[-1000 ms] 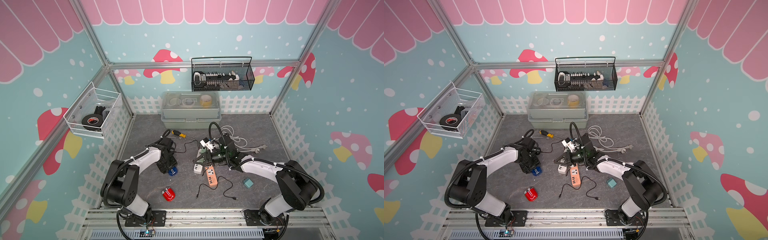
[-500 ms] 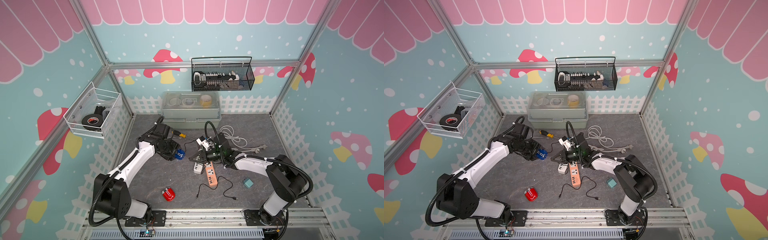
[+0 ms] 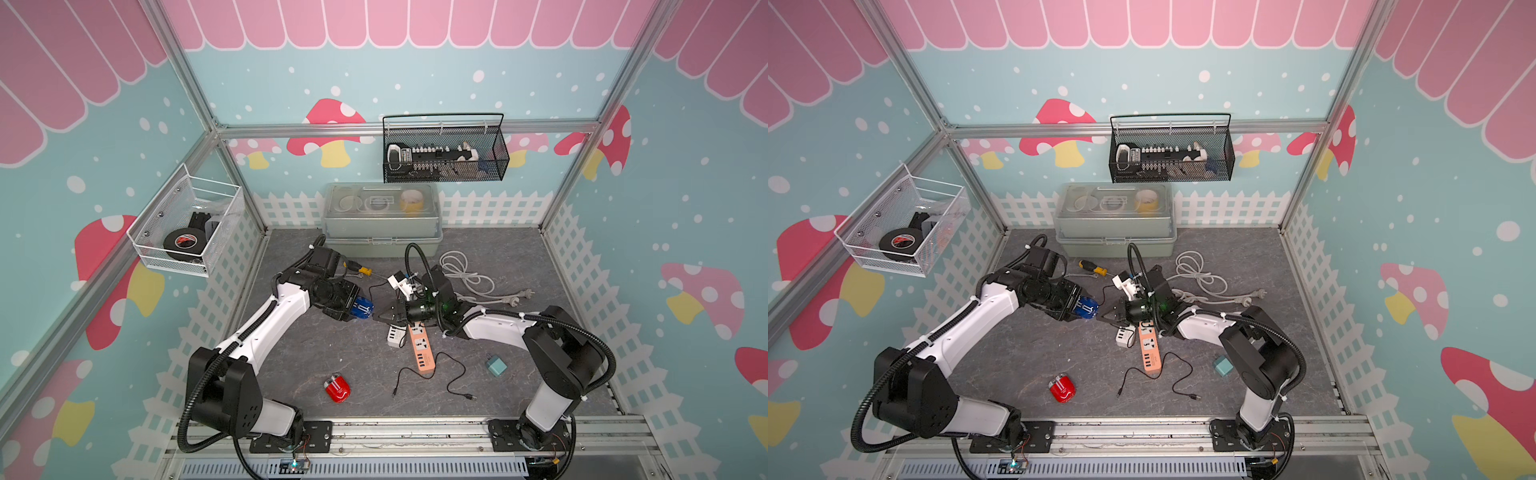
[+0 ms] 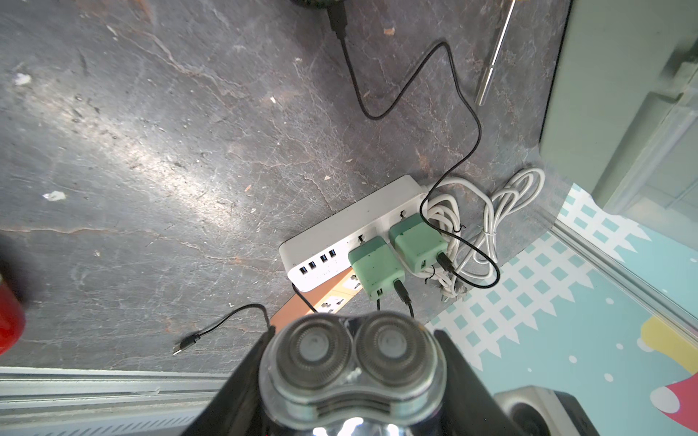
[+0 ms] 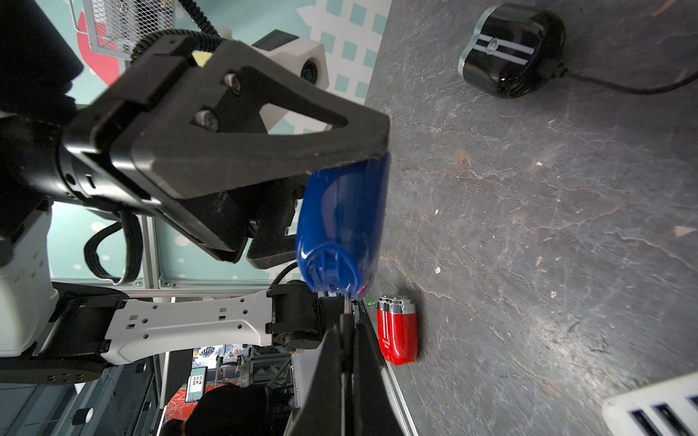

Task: Charge the electric shaver
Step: Insert the charging cable into the electric shaver.

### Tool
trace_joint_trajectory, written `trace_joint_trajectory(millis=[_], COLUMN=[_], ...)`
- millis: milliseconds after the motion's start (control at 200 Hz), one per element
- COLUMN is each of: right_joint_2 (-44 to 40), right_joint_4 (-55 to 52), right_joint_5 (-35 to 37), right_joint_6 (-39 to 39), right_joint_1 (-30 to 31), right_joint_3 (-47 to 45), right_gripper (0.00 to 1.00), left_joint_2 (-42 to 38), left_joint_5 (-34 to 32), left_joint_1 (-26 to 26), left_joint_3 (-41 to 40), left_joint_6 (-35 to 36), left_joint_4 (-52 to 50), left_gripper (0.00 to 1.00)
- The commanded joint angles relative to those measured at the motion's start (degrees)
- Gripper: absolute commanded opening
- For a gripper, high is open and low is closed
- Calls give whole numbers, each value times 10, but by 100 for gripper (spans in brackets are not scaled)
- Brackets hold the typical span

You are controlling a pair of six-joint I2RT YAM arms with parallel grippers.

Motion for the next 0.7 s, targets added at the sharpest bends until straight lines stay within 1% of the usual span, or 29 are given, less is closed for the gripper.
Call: trace_joint_trajectory(millis=[0,545,695], right_joint_2=[5,19,13], right_joint_4=[24,0,-34], right_joint_5=[5,4,10], right_joint_6=[3,1,-20], right_joint_1=[3,3,3], right_joint_3=[16,17,22], right_gripper=[0,0,0], left_joint_2=[-11,-14,-14], left_joint_5=[7,8,12], left_joint_1=[0,-2,-3], left_joint_3=[-5,-2,-2], left_joint_6=[-11,-11,-9], left_joint_4=[6,6,6], left_gripper=[0,0,0])
